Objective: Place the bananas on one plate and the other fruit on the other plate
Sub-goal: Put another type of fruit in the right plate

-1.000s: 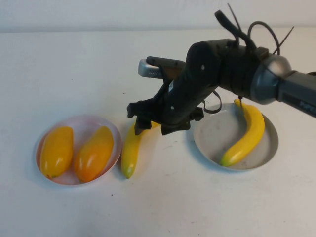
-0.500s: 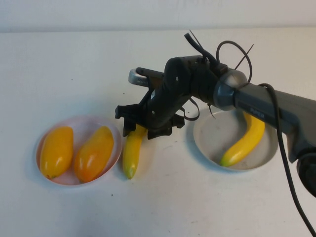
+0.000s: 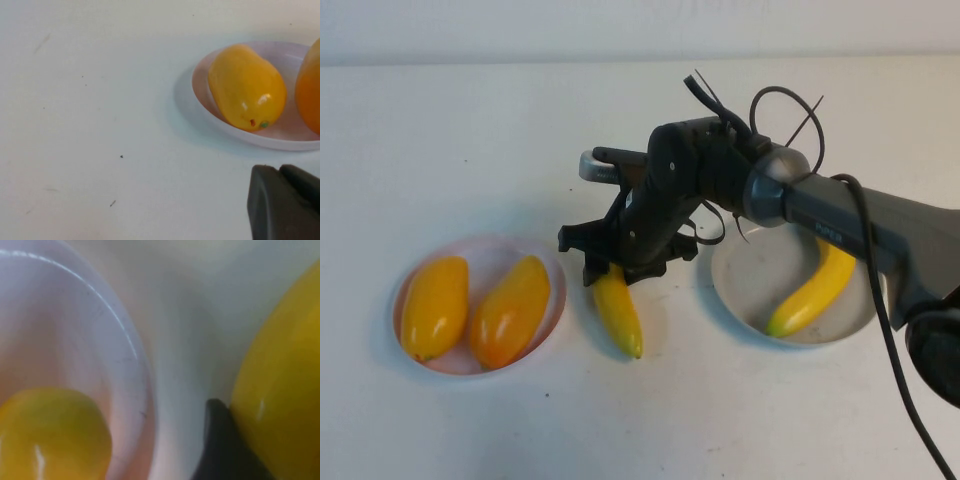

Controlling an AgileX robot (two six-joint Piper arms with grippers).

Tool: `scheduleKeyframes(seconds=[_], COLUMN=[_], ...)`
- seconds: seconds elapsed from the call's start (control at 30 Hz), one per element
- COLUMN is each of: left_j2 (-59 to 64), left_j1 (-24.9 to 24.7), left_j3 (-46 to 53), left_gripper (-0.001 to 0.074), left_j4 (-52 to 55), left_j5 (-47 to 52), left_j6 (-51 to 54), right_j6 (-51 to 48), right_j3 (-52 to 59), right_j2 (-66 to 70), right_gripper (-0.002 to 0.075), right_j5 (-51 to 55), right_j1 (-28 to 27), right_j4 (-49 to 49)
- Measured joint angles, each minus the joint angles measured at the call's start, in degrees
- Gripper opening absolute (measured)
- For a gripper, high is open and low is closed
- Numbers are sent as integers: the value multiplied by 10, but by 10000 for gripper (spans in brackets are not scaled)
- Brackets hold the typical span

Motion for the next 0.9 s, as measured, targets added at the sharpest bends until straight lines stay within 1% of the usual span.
scheduleKeyframes(seconds=[0.13,0.23,0.33,0.5,0.57,0.7,0.9], left_j2=[0,0,0,0,0,0,0], left_j1=[0,0,0,0,0,0,0], left_j3=[0,0,0,0,0,0,0], left_gripper=[-4,-4,-4,-4,-4,-4,-4], left_j4=[0,0,0,0,0,0,0], left_j5=[0,0,0,0,0,0,0], left_j6=[0,0,0,0,0,0,0], right_j6=[-1,-2,15,74,100,126,130], right_j3=[0,21,73,179,224,276,291], right_j2=[-22,-75,-149,-234,-245,-242,-230], right_gripper=[320,320,320,320,320,320,320], right_j5=[30,48,43,10,1,-7,-15], right_j1=[0,0,-14,-59,-76,-88,-97], right_j4=[-23,-53,-78,-101,-107,-107,-109])
